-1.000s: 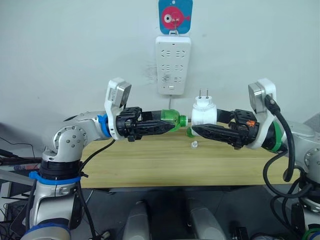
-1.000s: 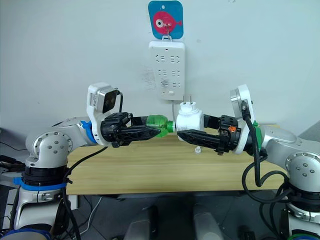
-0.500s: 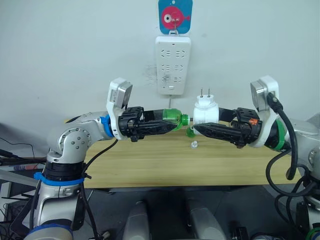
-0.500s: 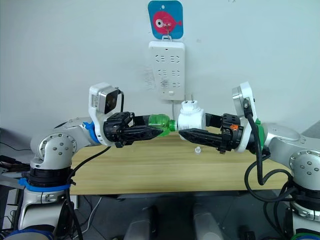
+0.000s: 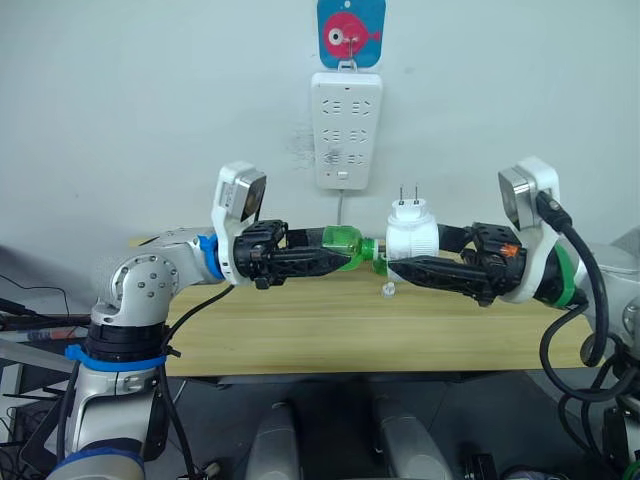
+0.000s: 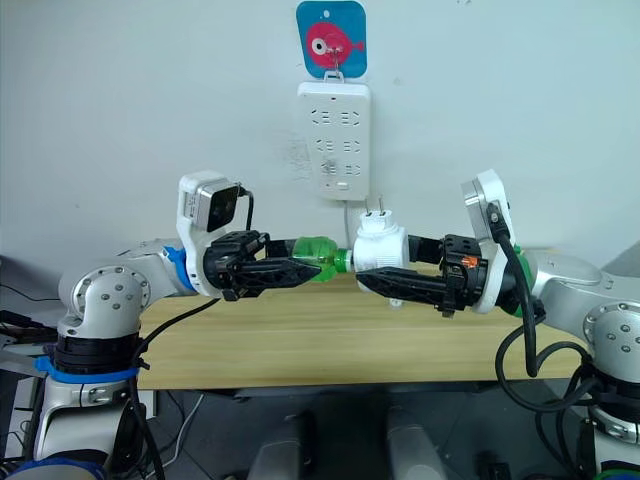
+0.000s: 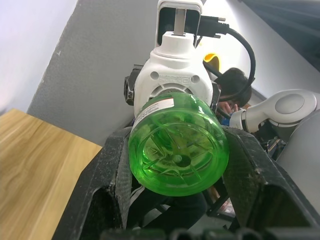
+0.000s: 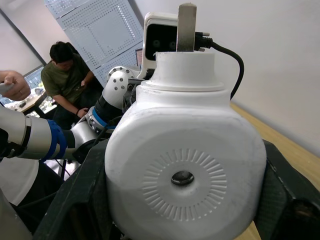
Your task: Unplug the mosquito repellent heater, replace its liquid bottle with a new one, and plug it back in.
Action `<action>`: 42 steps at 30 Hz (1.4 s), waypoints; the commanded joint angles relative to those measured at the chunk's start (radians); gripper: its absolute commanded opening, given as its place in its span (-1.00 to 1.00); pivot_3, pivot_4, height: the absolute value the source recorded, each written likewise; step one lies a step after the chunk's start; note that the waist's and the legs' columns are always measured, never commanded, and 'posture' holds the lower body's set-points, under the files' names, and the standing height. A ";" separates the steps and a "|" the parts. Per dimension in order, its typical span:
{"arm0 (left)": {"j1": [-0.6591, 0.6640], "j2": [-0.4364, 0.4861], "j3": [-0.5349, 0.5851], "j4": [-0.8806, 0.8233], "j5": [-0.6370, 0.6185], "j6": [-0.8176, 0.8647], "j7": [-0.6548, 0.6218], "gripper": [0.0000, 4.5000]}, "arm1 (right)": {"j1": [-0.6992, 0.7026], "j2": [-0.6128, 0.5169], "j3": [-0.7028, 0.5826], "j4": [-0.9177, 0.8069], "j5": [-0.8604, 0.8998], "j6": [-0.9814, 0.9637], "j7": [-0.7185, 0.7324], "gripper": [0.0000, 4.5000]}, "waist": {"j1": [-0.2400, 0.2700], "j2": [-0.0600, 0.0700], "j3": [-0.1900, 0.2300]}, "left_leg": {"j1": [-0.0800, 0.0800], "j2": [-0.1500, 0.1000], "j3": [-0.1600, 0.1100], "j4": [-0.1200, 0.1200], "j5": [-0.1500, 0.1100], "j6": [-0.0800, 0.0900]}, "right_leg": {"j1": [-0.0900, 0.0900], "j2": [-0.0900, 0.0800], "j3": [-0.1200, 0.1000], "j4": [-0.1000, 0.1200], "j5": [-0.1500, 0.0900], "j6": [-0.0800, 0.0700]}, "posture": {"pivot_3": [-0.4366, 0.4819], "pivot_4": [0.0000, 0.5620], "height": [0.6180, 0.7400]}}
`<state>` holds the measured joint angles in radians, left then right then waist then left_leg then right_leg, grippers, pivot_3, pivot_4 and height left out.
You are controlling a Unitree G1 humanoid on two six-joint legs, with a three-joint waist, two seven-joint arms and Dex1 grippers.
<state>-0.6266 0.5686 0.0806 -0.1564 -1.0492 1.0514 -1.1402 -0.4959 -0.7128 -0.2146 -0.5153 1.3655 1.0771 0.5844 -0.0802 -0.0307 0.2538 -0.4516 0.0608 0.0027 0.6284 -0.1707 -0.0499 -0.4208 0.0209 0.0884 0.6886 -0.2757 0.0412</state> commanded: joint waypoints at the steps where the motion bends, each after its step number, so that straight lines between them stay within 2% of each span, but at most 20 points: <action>1: -0.012 -0.023 -0.024 -0.075 -0.043 0.015 0.010 -0.01 | -0.003 0.005 0.019 -0.024 0.033 -0.022 -0.001 0.33 | 0.000 0.000 0.000 | 0.000 0.000 0.000 0.000 0.000 0.000 | 0.000 0.000 0.000 0.000 0.000 0.000 | -0.20 -0.17 1.00; 10: -0.022 -0.094 -0.046 -0.075 0.057 -0.090 0.082 -0.01 | -0.010 0.002 0.026 -0.032 0.057 -0.021 0.003 0.33 | 0.002 0.000 0.000 | 0.000 0.000 0.000 0.000 0.000 0.000 | 0.000 0.000 0.000 0.000 0.000 0.000 | -0.20 -0.18 1.00; 27: 0.000 -0.069 -0.057 -0.044 0.122 -0.135 0.040 -0.01 | -0.009 -0.023 0.019 -0.034 0.068 -0.027 0.008 0.33 | 0.001 0.000 0.000 | 0.000 0.000 0.000 0.000 0.000 0.000 | 0.000 0.000 0.000 0.000 0.000 0.000 | -0.21 -0.23 1.00; 30: -0.001 -0.057 -0.054 -0.053 0.098 -0.108 0.020 -0.01 | -0.003 -0.029 0.016 -0.029 0.053 -0.030 0.014 0.33 | 0.000 0.000 0.000 | 0.000 0.000 0.000 0.000 0.000 0.000 | 0.000 0.000 0.000 0.000 0.000 0.000 | -0.21 -0.24 1.00; 35: -0.015 -0.063 -0.020 -0.089 -0.024 -0.005 0.038 -0.01 | 0.010 -0.035 0.017 -0.021 0.029 -0.038 0.026 0.33 | -0.001 0.000 0.000 | 0.000 0.000 0.000 0.000 0.000 0.000 | 0.000 0.000 0.000 0.000 0.000 0.000 | -0.21 -0.24 1.00; 42: -0.005 -0.040 -0.018 -0.113 -0.055 0.029 0.032 -0.01 | 0.019 -0.040 0.015 -0.012 0.008 -0.042 0.047 0.33 | 0.000 0.000 0.000 | 0.000 0.000 0.000 0.000 0.000 0.000 | 0.000 0.000 0.000 0.000 0.000 0.000 | -0.21 -0.23 1.00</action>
<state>-0.6214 0.5375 0.0865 -0.2020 -1.0580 1.0784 -1.0821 -0.4777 -0.7475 -0.2007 -0.4981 1.3643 1.0552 0.6208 -0.0806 -0.0308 0.2538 -0.4518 0.0607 0.0025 0.6284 -0.1707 -0.0499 -0.4207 0.0209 0.0882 0.6882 -0.2757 0.0412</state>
